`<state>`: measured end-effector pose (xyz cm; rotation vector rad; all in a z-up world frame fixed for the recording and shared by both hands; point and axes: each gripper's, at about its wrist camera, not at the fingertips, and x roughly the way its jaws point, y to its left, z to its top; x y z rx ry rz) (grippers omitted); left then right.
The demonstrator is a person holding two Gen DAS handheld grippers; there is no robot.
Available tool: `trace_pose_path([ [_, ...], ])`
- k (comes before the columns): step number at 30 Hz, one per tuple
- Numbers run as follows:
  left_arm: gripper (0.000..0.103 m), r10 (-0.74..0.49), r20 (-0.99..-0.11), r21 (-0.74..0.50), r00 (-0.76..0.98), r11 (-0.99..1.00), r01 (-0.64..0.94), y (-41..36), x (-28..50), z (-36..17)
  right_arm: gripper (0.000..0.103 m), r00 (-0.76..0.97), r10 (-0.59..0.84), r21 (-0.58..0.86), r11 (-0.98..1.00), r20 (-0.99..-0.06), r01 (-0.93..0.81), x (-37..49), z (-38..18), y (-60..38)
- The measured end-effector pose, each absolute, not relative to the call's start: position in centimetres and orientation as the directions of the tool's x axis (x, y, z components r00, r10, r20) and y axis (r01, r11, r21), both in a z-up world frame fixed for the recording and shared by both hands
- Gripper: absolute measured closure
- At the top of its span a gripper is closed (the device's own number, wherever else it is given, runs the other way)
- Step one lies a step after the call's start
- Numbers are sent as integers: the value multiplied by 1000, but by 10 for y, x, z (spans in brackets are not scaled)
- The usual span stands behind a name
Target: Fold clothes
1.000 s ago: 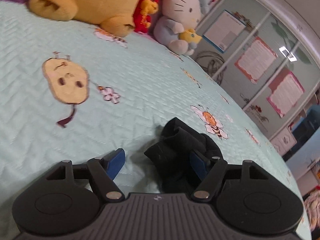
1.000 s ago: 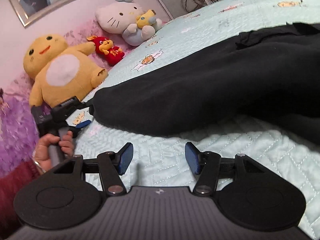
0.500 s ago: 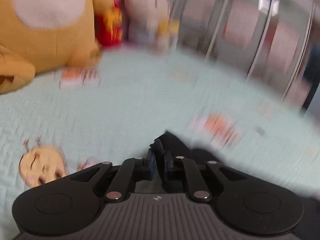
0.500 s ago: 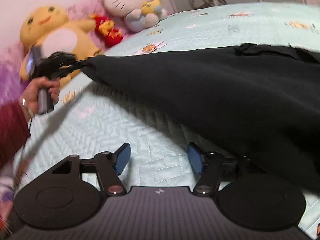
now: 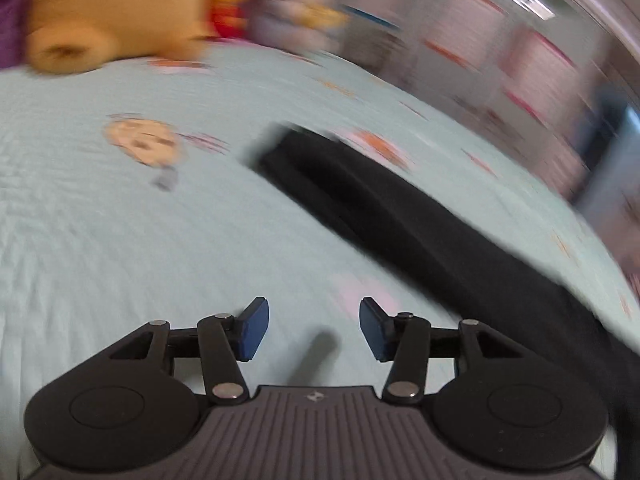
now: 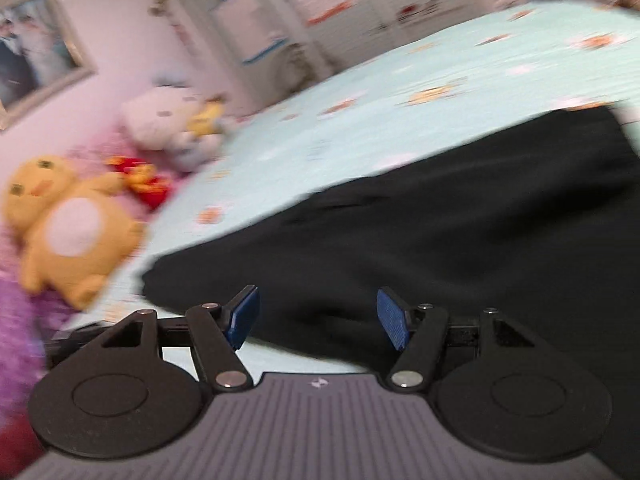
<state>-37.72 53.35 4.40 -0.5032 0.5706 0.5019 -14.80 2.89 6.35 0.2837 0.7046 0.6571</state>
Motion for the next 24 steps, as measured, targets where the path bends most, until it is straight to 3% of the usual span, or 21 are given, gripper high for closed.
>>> trace_pose_path([
  [7, 43, 217, -731, -225, 647, 819, -528, 451, -432, 55, 38, 691, 442, 318, 896, -572, -310, -173, 56, -82],
  [12, 32, 289, -762, -124, 579, 813, -569, 423, -467, 52, 38, 673, 481, 345, 876, -562, -338, -196, 42, -82],
  [17, 33, 349, -750, -13, 562, 842, -540, 398, -463, 45, 38, 587, 597, 482, 798, -547, -362, -217, 19, -51],
  [24, 32, 288, -652, -176, 701, 842, -509, 396, -499, 81, 37, 534, 642, 416, 766, -551, -491, -246, 33, -21],
])
